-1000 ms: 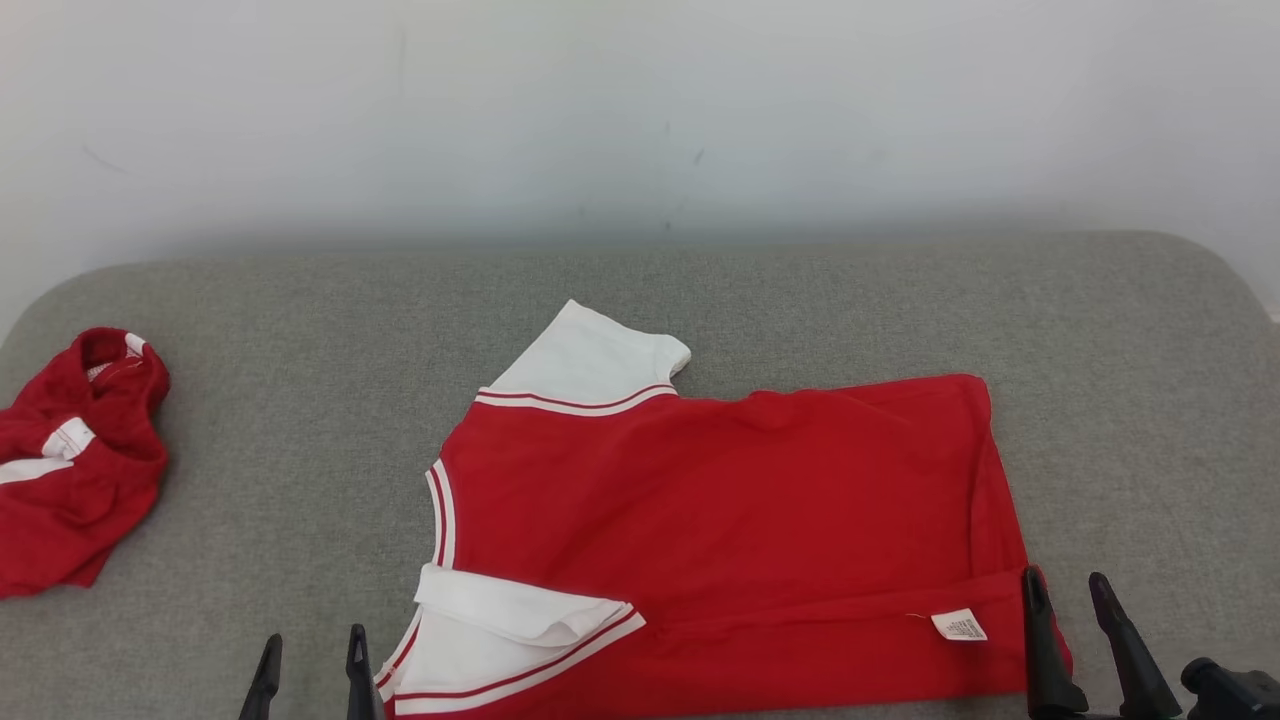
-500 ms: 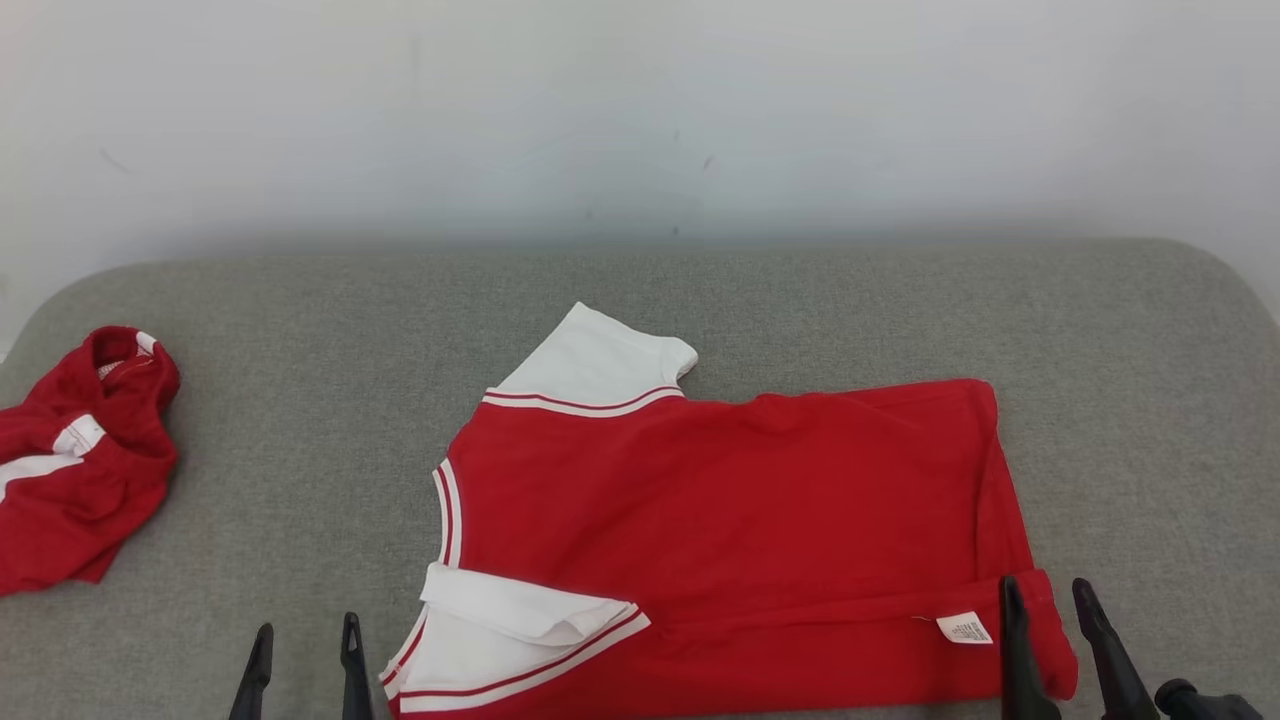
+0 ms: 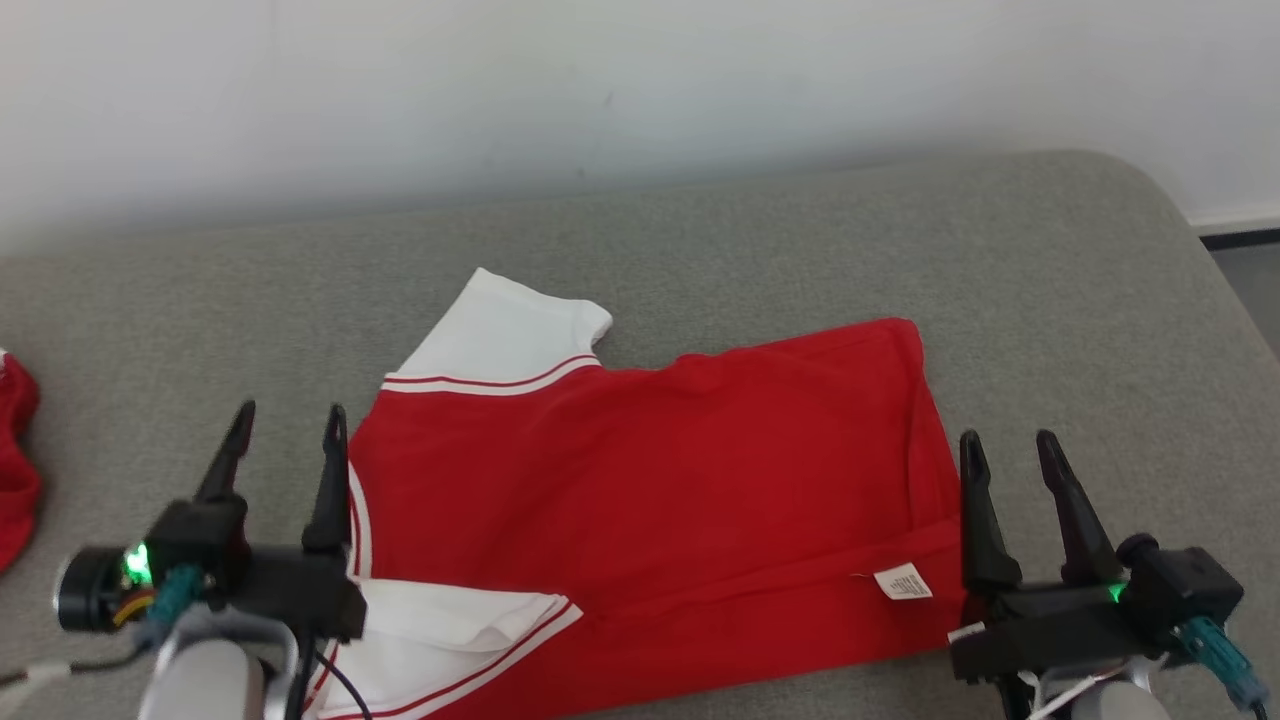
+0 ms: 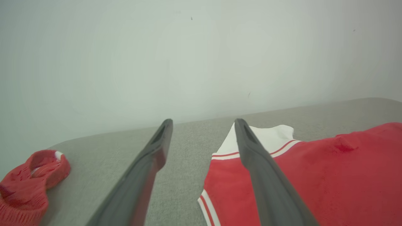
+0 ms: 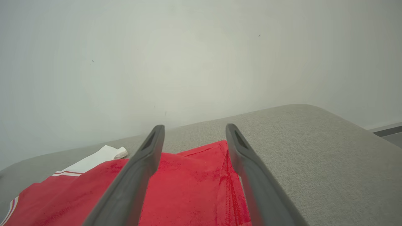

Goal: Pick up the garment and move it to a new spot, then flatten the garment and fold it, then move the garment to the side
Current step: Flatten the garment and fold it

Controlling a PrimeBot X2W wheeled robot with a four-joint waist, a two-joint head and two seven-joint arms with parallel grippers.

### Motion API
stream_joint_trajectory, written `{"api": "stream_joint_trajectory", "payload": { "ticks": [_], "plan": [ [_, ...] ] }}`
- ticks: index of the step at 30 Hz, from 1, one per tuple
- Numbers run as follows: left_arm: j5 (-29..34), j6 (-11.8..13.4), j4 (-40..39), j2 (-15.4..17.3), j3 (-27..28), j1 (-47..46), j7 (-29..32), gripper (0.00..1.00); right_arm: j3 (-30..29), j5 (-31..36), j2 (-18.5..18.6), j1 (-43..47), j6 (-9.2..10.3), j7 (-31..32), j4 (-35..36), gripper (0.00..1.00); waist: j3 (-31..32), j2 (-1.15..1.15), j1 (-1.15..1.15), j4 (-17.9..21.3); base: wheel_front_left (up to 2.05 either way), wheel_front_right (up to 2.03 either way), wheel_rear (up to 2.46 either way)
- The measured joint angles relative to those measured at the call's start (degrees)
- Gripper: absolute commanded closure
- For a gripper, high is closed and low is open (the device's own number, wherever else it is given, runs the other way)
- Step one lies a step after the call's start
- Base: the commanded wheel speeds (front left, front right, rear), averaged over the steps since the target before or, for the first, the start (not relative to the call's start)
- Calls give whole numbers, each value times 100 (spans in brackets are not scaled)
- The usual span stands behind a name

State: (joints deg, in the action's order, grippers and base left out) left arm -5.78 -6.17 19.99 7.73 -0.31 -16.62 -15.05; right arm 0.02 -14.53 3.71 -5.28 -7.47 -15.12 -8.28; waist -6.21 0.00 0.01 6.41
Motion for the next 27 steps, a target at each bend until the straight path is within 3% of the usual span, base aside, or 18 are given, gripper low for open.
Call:
{"api": "stream_joint_trajectory", "payload": {
  "ticks": [8,14,27],
  "plan": [
    [-246,-112,1068,815,-302,-2011,699,0,366,-92,-2,-1251,0,-1,-544,0,-587,1,1,582,0,0,0],
    [-733,-133,1522,1299,-880,-3056,1432,0,590,-227,-49,-1946,0,-1,-676,0,-1091,1,1,1033,0,0,0],
    [-1154,-134,2871,1715,-1664,-3993,2089,0,899,-311,-71,-2379,0,-1,-736,0,-1828,2,1,1735,0,0,0]
  ]
}}
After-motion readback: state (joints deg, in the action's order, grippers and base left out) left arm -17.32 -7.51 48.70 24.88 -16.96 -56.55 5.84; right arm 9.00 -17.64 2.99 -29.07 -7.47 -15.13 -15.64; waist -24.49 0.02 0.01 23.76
